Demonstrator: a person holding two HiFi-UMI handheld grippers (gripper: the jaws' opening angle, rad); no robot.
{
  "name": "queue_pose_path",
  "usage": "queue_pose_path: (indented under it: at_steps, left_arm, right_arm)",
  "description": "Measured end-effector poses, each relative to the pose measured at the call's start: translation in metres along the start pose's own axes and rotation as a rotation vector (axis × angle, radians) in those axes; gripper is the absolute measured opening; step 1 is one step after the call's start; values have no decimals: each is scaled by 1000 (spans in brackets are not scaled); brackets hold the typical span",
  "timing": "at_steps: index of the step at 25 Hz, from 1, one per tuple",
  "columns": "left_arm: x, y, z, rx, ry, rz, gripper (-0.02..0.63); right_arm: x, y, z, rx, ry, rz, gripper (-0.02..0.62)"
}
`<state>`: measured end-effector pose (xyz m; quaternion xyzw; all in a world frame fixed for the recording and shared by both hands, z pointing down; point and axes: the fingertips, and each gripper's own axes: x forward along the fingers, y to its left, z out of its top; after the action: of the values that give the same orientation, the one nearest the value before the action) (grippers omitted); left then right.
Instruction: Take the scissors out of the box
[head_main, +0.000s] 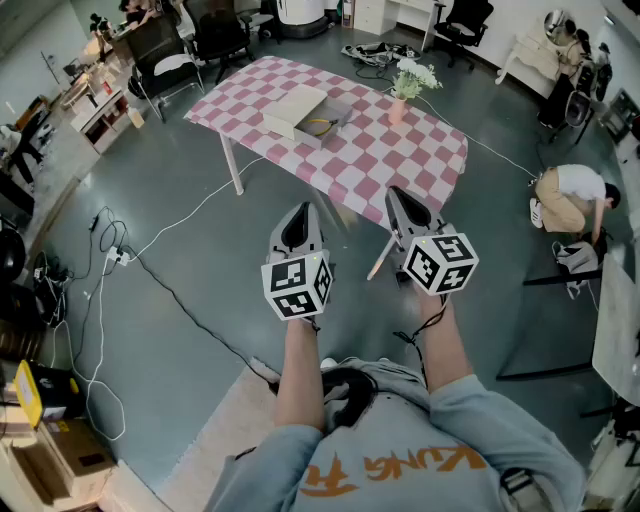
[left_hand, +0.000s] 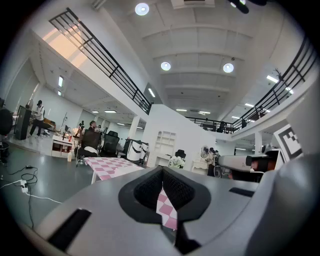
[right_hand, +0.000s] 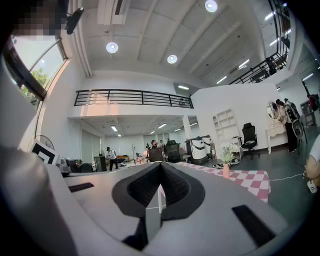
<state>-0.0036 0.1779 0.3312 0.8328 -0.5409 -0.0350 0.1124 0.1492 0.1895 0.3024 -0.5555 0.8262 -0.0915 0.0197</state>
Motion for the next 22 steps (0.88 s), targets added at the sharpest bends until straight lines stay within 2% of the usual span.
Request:
queue_pose_path:
  at_steps: [10,15,22]
  left_arm:
    - [-6,26,-7,-14,7,13,20]
    - [-12,42,-7,-20,8,34,20]
    - [-18,58,-4,-31,-4,55,20]
  right_arm:
    - [14,21,-10,-67,16,-5,-3]
    - [23,27,-12,-8,-19,-8,-3]
    - [31,35,-17,-32,2,-13,-3]
